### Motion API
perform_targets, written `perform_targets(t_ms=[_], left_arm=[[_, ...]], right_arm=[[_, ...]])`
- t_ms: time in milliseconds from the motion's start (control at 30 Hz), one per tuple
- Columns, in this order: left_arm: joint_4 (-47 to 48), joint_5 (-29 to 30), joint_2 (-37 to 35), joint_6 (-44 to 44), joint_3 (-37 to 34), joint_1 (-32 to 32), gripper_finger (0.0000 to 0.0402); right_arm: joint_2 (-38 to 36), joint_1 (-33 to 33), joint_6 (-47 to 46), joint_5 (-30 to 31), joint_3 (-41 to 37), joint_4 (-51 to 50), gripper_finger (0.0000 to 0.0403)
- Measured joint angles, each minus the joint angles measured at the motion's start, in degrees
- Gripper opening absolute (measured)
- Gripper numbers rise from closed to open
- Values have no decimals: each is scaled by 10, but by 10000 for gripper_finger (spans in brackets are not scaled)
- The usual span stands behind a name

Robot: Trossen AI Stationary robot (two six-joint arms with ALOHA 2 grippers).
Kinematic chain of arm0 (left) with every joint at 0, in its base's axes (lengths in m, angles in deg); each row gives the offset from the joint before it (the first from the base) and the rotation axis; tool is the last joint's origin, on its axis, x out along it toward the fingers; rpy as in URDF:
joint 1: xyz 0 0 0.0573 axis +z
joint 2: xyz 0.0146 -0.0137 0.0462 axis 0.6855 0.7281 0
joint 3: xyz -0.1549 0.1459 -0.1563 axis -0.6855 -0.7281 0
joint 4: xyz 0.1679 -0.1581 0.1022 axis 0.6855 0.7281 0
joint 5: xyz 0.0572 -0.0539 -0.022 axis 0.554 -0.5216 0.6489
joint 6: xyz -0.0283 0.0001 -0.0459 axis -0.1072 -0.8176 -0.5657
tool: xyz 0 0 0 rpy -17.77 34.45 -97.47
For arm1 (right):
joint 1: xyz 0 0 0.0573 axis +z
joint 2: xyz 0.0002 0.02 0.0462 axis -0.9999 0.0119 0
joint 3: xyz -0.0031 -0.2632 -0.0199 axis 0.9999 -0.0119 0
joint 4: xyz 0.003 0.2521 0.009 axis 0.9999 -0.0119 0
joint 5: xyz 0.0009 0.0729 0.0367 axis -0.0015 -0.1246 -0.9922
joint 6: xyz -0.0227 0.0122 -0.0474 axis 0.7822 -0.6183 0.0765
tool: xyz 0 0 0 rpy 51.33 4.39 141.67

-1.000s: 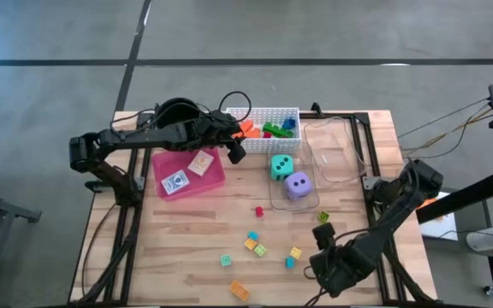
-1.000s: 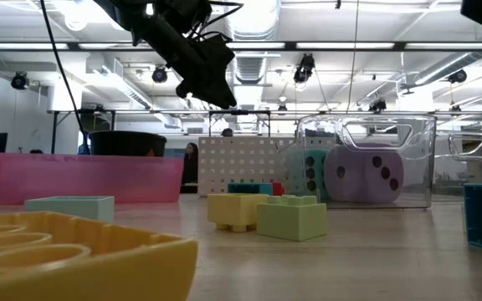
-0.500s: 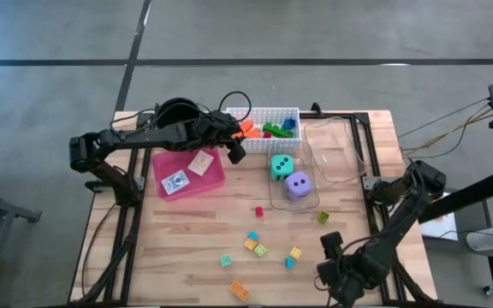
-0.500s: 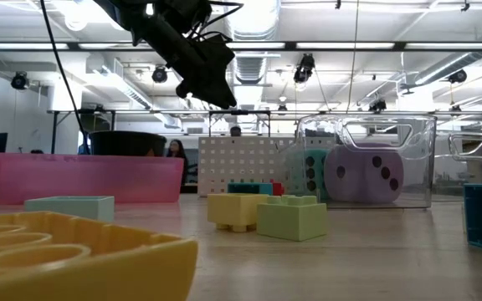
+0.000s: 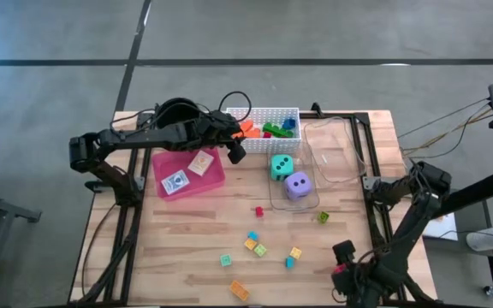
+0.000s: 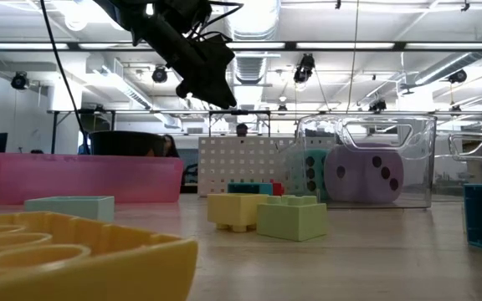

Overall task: Pick & Place Toys
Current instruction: Put the big red game piece into the white bin

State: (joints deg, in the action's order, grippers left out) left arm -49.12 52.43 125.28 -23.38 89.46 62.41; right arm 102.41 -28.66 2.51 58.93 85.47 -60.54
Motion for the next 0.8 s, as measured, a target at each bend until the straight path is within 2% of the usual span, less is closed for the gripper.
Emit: perform_targets(t_ms=[333,567,800], left_arm=[[0,0,0,0,0,0,149],[0,0,0,0,0,0,149],[0,0,0,0,0,0,149]], right_arm=[[-3,6,3,-25,-76,70,295],[-4,6,7,-24,-136,163,295],[-6,7,7,-21,-171,215,295]])
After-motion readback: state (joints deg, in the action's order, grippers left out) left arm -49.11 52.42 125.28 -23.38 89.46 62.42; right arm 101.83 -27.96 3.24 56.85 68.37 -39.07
